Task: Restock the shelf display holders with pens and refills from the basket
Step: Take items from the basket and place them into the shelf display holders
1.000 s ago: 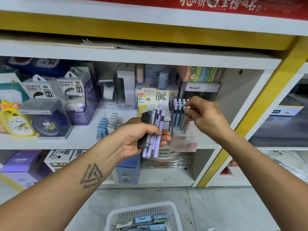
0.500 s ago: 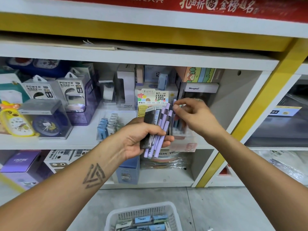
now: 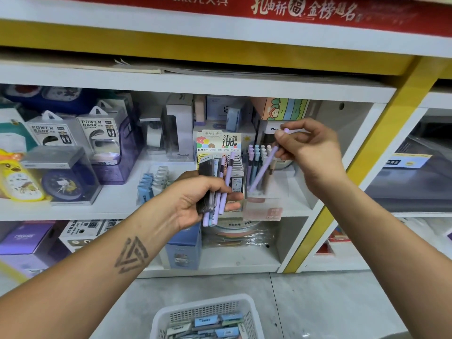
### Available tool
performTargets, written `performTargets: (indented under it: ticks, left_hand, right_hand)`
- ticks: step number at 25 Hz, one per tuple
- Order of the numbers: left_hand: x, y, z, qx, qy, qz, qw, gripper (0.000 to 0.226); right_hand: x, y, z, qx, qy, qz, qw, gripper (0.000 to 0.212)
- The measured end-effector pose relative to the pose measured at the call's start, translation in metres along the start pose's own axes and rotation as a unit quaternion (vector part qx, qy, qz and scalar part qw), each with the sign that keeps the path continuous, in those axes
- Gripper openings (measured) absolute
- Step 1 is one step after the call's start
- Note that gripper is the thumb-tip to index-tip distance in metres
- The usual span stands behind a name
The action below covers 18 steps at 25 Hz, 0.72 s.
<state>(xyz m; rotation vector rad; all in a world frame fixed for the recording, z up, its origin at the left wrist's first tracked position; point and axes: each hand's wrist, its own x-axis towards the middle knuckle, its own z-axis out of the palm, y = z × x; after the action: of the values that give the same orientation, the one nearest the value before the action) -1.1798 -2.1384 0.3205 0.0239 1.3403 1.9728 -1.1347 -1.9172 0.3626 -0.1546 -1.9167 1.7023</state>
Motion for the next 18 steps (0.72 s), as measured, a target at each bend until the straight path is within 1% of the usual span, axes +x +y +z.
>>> performTargets:
  ticks: [2,4,7,15,16,18]
  left_hand:
    - [0.001,0.0,-0.003,0.002,0.016,-0.001,1.0,0.024]
    - [0.002,-0.001,-0.005,0.011,0.02,-0.003,1.0,0.022]
    - [0.003,-0.002,-0.005,0.023,0.012,-0.008,1.0,0.02]
    - [0.001,-0.002,-0.004,0.02,-0.003,-0.019,1.0,0.02]
    - [0.0,-0.002,-0.003,0.019,-0.008,-0.022,1.0,0.021]
    - [-0.001,-0.001,-0.003,0.017,-0.016,-0.022,0.999,0.026]
  right_hand:
    - [0.003,0.004,-0.001,-0.074,0.008,-0.038,0.997,0.007]
    - [0.002,0.014,0.004,-0.168,-0.023,-0.051,0.984,0.004]
    - [-0.004,0.03,0.012,-0.291,-0.074,-0.097,0.949,0.004]
    - [-0.004,0.042,0.016,-0.364,-0.121,-0.153,0.911,0.01]
    - [-0.002,0.043,0.016,-0.391,-0.119,-0.175,0.896,0.012]
    - [0.0,0.046,0.019,-0.466,-0.13,-0.202,0.852,0.017]
